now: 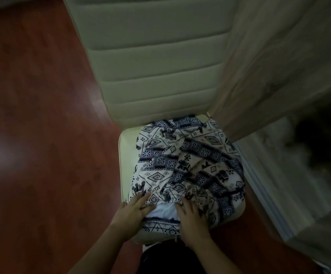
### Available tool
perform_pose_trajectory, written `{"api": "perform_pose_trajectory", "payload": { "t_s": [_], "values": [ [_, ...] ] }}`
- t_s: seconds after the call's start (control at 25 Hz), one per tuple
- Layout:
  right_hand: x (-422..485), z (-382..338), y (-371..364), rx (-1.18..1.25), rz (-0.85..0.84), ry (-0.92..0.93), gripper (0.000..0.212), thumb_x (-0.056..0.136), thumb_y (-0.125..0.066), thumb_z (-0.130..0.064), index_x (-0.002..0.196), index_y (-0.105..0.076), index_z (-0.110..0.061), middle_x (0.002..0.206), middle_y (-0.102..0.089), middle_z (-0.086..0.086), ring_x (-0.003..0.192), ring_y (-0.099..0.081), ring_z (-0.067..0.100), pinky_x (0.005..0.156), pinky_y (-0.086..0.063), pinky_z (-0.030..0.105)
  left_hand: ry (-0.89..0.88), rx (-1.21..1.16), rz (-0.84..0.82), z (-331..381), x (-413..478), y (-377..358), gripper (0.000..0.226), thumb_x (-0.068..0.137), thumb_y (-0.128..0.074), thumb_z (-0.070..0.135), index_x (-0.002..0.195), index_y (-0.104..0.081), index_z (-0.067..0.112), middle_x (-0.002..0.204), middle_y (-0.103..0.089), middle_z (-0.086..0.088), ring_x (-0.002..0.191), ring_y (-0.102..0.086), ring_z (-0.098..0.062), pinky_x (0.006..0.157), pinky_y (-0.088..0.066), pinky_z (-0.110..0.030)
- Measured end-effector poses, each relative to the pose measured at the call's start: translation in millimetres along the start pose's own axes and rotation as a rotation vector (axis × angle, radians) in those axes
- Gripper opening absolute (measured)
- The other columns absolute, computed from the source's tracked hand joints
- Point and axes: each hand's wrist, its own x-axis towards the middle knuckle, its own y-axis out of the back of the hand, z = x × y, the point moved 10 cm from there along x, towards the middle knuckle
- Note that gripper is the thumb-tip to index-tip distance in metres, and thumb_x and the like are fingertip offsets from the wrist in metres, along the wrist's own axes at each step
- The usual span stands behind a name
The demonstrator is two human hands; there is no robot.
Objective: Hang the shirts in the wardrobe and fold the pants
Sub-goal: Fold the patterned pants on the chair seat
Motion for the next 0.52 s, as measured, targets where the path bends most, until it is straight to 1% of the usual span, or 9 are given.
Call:
{"api": "perform_pose_trajectory", "payload": {
  "t_s": [0.08,0.12,0.16,0.24,0.32,0.36,0.44,0.48,0.52],
  "values": [
    [4.5,0.5,8.2,-0.038,0.103,0.028,0.076,0.066,-0.08,-0.021,0.132,-0.044,-0.03,0.149,-0.028,0.006,0.127,-0.041,0.034,0.084,-0.049,0.047,-0.011,-0.01,0.072,-0.9,0.9,5.6,0.053,0.095,-0.049,0.03,0.144,-0.028,0.033,0.159,0.006,0.005,0.145,-0.004,-0.023,0.11,-0.031,-0.051],
    [7.7,5.0,6.2,-0.083,0.088,0.017,0.083,0.04,-0.091,-0.022,0.116,-0.06,-0.033,0.136,-0.046,0.01,0.11,-0.057,0.035,0.066,-0.055,0.043,-0.01,-0.002,0.102,-1.6,2.1,9.1,0.052,0.095,-0.05,0.023,0.143,-0.031,0.031,0.159,0.002,0.003,0.144,-0.008,-0.024,0.108,-0.036,-0.048],
    [9.7,10.5,6.8,-0.131,0.106,0.006,0.087,0.018,-0.094,-0.02,0.099,-0.068,-0.035,0.122,-0.06,0.012,0.093,-0.065,0.036,0.053,-0.055,0.039,-0.004,0.008,0.126,-2.0,3.3,11.8,0.053,0.094,-0.051,0.016,0.142,-0.033,0.03,0.159,-0.002,0.002,0.143,-0.012,-0.025,0.105,-0.04,-0.045],
    [15.4,23.9,13.7,-0.152,0.191,-0.019,0.082,0.002,-0.091,-0.019,0.081,-0.072,-0.031,0.101,-0.07,0.014,0.076,-0.069,0.035,0.047,-0.054,0.037,0.006,0.025,0.165,-1.7,5.0,15.1,0.055,0.092,-0.052,0.007,0.14,-0.034,0.029,0.159,-0.009,-0.002,0.138,-0.02,-0.029,0.102,-0.044,-0.043],
    [9.5,28.7,28.3,-0.182,0.204,-0.023,0.071,0.009,-0.092,-0.024,0.076,-0.071,-0.025,0.098,-0.07,0.016,0.072,-0.067,0.036,0.054,-0.055,0.042,-0.002,-0.005,0.243,-2.4,1.2,22.7,0.051,0.091,-0.053,0.008,0.133,-0.035,0.03,0.157,-0.017,-0.005,0.136,-0.027,-0.029,0.099,-0.044,-0.047],
    [4.9,31.8,34.0,-0.208,0.189,-0.021,0.067,0.021,-0.093,-0.028,0.084,-0.07,-0.024,0.107,-0.067,0.018,0.08,-0.066,0.039,0.064,-0.054,0.049,-0.019,-0.048,0.295,-2.8,-3.4,29.2,0.046,0.09,-0.054,0.009,0.126,-0.035,0.031,0.156,-0.02,-0.007,0.135,-0.03,-0.03,0.097,-0.044,-0.049],
    [-7.8,47.5,47.3,-0.172,0.133,-0.068,0.06,0.065,-0.08,-0.03,0.12,-0.054,-0.027,0.143,-0.038,0.017,0.115,-0.053,0.04,0.09,-0.043,0.058,-0.077,-0.223,0.381,0.1,-20.2,50.3,0.033,0.089,-0.056,0.009,0.109,-0.041,0.03,0.157,-0.016,-0.011,0.137,-0.031,-0.029,0.105,-0.038,-0.045],
    [-14.7,58.5,53.2,-0.176,0.113,-0.076,0.058,0.08,-0.066,-0.023,0.132,-0.04,-0.029,0.151,-0.02,0.013,0.122,-0.046,0.038,0.096,-0.041,0.053,-0.123,-0.307,0.415,4.2,-31.8,63.6,0.028,0.088,-0.057,0.006,0.102,-0.047,0.028,0.157,-0.011,-0.012,0.137,-0.031,-0.026,0.109,-0.034,-0.037],
    [-22.6,65.9,57.9,-0.15,0.076,-0.06,0.058,0.086,-0.058,-0.015,0.137,-0.032,-0.029,0.153,-0.013,0.01,0.122,-0.046,0.037,0.096,-0.044,0.048,-0.163,-0.347,0.436,9.9,-44.4,77.6,0.023,0.087,-0.057,0.003,0.096,-0.053,0.023,0.157,-0.009,-0.013,0.134,-0.035,-0.024,0.108,-0.034,-0.029]
  ]
}}
